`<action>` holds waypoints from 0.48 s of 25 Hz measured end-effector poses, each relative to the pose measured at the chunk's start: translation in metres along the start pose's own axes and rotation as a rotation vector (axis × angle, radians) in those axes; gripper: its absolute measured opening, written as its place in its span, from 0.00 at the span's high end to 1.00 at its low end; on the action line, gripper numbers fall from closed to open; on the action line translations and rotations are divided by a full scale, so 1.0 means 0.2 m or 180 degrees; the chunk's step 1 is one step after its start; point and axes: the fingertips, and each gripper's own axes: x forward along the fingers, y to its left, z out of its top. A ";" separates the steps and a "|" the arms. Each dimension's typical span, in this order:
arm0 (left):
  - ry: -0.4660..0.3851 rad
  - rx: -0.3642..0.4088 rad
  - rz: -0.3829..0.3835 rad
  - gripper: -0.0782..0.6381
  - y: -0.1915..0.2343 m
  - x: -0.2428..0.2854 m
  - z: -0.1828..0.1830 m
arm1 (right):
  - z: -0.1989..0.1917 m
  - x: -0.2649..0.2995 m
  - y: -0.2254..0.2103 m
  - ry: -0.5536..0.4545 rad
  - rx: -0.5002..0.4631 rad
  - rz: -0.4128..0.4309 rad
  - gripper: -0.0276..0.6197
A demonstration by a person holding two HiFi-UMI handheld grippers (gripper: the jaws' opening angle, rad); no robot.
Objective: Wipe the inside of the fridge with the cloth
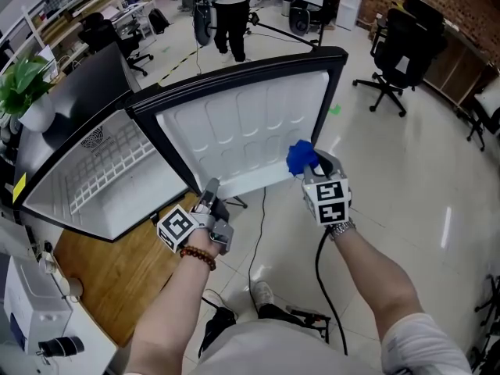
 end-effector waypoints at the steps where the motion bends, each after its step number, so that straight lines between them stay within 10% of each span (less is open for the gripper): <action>1: 0.0002 -0.0001 0.0004 0.84 0.00 0.00 0.00 | -0.01 0.00 -0.01 0.0012 0.0004 -0.0012 0.85; 12: 0.0047 0.0005 0.0117 0.84 0.07 -0.05 -0.07 | 0.04 -0.04 0.00 -0.0032 0.0065 0.0048 0.85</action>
